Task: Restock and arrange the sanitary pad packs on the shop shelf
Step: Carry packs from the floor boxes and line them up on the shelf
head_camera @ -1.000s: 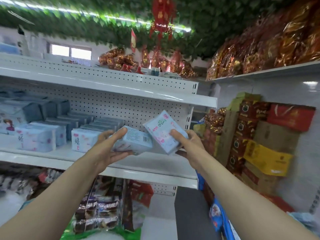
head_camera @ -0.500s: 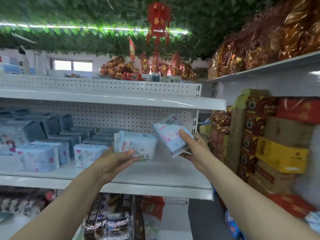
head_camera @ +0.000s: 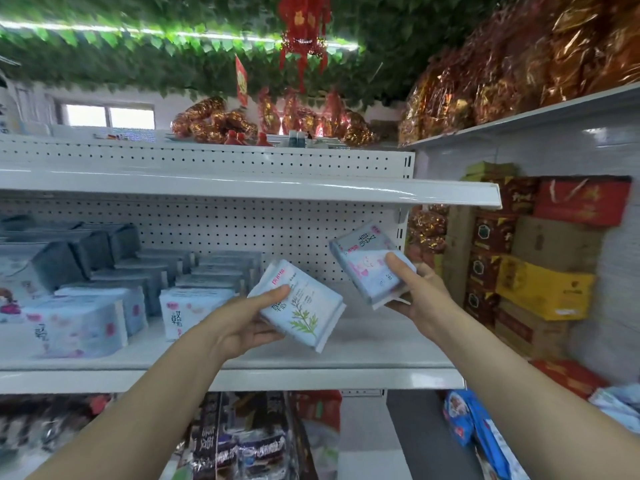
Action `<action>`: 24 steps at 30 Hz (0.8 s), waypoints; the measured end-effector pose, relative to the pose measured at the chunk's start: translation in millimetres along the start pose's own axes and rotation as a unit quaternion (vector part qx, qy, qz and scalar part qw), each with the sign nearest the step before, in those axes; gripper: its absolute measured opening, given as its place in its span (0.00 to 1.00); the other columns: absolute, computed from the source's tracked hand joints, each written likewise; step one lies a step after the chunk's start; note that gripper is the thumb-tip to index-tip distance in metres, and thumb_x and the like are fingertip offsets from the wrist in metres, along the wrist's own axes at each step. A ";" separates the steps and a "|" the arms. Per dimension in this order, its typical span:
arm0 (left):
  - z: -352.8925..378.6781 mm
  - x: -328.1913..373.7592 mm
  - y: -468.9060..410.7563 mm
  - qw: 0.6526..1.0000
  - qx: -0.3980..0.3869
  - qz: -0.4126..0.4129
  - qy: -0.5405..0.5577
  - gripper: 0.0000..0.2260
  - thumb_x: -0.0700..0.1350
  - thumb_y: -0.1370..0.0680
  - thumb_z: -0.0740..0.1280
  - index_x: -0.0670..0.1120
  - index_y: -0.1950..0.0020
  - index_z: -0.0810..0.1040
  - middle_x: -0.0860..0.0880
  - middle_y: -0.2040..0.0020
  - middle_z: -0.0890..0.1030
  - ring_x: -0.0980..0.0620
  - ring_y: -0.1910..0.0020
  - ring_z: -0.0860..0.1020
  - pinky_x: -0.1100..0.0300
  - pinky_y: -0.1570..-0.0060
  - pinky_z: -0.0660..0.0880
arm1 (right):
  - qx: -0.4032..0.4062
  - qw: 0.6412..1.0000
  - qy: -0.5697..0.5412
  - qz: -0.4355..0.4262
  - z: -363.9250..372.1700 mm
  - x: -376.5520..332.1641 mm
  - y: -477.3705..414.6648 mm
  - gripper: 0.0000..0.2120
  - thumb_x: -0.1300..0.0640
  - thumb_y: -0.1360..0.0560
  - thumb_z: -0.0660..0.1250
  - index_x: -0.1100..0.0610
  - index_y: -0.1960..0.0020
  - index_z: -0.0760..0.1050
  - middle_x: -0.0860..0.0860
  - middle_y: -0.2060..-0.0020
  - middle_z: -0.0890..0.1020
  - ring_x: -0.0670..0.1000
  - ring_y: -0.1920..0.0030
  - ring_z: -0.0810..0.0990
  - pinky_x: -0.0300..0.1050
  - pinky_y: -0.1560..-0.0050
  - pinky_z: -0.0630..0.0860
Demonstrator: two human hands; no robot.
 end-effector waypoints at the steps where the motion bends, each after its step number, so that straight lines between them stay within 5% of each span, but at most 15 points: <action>1: -0.1 1.1 -1.4 1.000 -0.002 -0.003 0.002 0.23 0.49 0.33 0.77 0.42 0.41 0.79 0.41 0.49 0.86 0.45 0.52 0.85 0.50 0.52 0.81 | 0.002 1.000 0.001 -0.001 -0.1 0.7 -0.2 0.18 0.49 0.27 0.76 0.56 0.46 0.72 0.57 0.44 0.83 0.56 0.47 0.84 0.48 0.60 0.83; 8: 5.0 3.1 -9.2 1.000 -0.019 0.021 0.010 0.10 0.40 0.25 0.73 0.44 0.44 0.79 0.44 0.54 0.87 0.47 0.53 0.85 0.50 0.50 0.81 | -0.002 1.000 0.014 -0.002 -2.8 -0.2 -2.4 0.19 0.49 0.27 0.76 0.55 0.45 0.70 0.57 0.44 0.84 0.56 0.44 0.84 0.47 0.61 0.83; 12: 5.1 -3.2 -10.3 0.998 0.000 0.042 -0.041 0.12 0.52 0.28 0.75 0.52 0.47 0.81 0.52 0.58 0.86 0.51 0.56 0.80 0.58 0.59 0.75 | -0.010 1.000 0.023 -0.004 -3.8 -3.8 -5.9 0.20 0.49 0.27 0.76 0.54 0.43 0.71 0.56 0.44 0.84 0.56 0.44 0.84 0.50 0.57 0.83; 14: 4.3 -5.4 -10.8 0.996 0.010 0.049 -0.076 0.17 0.59 0.31 0.75 0.53 0.47 0.81 0.53 0.61 0.83 0.53 0.65 0.73 0.62 0.67 0.69 | -0.014 1.000 0.026 -0.005 -3.7 -5.3 -7.9 0.20 0.49 0.27 0.76 0.54 0.43 0.71 0.56 0.44 0.84 0.56 0.44 0.84 0.51 0.54 0.83; 17: 8.0 -8.8 -8.2 0.998 0.004 0.037 -0.050 0.14 0.55 0.26 0.74 0.53 0.44 0.80 0.51 0.59 0.85 0.54 0.72 0.78 0.65 0.76 0.72 | -0.019 0.999 0.031 -0.006 -3.8 -6.5 -9.7 0.21 0.49 0.27 0.76 0.55 0.42 0.70 0.56 0.44 0.84 0.56 0.44 0.84 0.52 0.54 0.83; 21: 13.8 -10.4 -3.0 0.997 -0.048 0.029 0.058 0.19 0.47 0.30 0.74 0.45 0.40 0.79 0.41 0.44 0.84 0.42 0.48 0.84 0.54 0.52 0.84 | -0.028 0.999 0.034 -0.007 -3.6 -6.0 -11.0 0.19 0.48 0.27 0.76 0.54 0.44 0.70 0.55 0.44 0.84 0.55 0.44 0.84 0.50 0.56 0.82; 24: 12.4 -12.4 -3.2 0.997 -0.070 0.008 0.042 0.20 0.58 0.29 0.72 0.44 0.47 0.80 0.42 0.44 0.84 0.43 0.43 0.82 0.46 0.41 0.79 | -0.030 0.999 0.031 -0.009 -2.7 -5.8 -12.3 0.19 0.49 0.27 0.76 0.53 0.44 0.71 0.55 0.44 0.84 0.55 0.44 0.84 0.51 0.55 0.82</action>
Point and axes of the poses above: each hand's wrist, its own y-axis away from the middle knuckle, its own z-axis out of the palm, x = y × z, the point moved 3 cm from there along -y, towards the middle knuckle
